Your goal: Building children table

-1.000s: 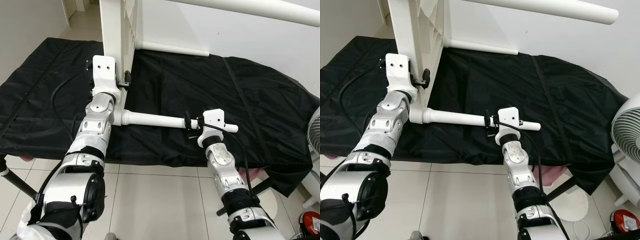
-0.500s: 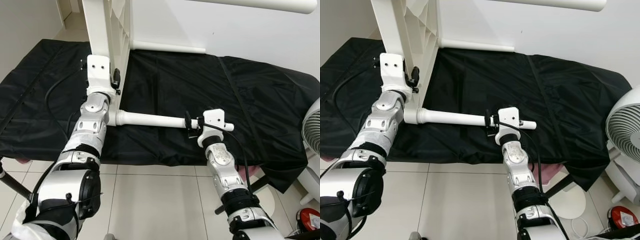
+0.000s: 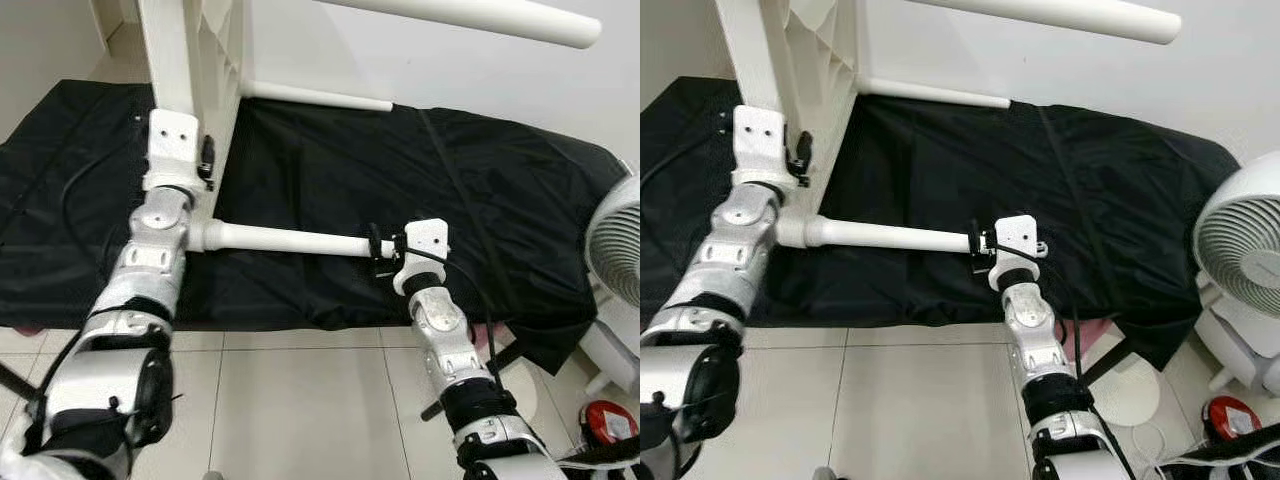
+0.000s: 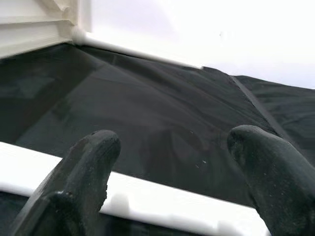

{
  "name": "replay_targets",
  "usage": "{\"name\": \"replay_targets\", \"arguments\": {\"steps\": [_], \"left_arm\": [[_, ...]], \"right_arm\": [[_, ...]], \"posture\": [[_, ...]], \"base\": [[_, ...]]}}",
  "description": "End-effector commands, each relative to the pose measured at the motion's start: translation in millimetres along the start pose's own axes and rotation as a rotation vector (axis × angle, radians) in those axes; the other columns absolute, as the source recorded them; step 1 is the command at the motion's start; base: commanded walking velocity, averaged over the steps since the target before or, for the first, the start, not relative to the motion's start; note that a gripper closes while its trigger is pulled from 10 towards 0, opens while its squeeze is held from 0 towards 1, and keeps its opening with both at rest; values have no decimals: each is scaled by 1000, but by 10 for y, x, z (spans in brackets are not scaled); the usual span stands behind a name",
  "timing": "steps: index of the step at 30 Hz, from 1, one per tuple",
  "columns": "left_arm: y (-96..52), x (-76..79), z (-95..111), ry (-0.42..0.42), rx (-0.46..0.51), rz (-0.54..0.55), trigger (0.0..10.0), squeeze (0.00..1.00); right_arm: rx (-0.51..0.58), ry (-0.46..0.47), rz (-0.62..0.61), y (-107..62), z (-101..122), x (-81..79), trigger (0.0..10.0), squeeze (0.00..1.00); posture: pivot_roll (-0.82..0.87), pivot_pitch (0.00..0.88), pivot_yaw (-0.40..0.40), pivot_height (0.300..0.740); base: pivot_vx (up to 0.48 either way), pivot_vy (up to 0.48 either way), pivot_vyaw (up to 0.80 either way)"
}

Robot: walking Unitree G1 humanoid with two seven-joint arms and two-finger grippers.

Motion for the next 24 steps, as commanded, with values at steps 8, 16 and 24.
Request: {"name": "replay_targets", "arguments": {"steps": [8, 16, 24], "left_arm": [[-129, -973, 518, 191, 173, 283, 0, 0], [-162, -1125, 419, 222, 107, 105, 10000, 0], [-181, -929, 239, 172, 46, -38, 10000, 1000]], "right_arm": [[-21, -6, 12, -21, -56, -16, 10000, 0], [-18, -10, 33, 4, -43, -45, 10000, 0], [-16, -9, 37, 1, -36, -60, 10000, 0]], "posture": [[103, 90, -62, 740], [121, 99, -73, 740], [116, 106, -69, 740]], "base": [[0, 0, 0], [0, 0, 0], [0, 0, 0]]}}
Point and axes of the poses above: a point about 5 cm out from each wrist's last joint towards the gripper, its own y axis pointing out of the wrist towards the gripper, its own z axis along the axis of the wrist's last joint, x = y × z, the point moved 2 cm from there along y, pointing out of the wrist towards the gripper, and after that the axes turned 11 degrees about -y, right-handed, at the moved point
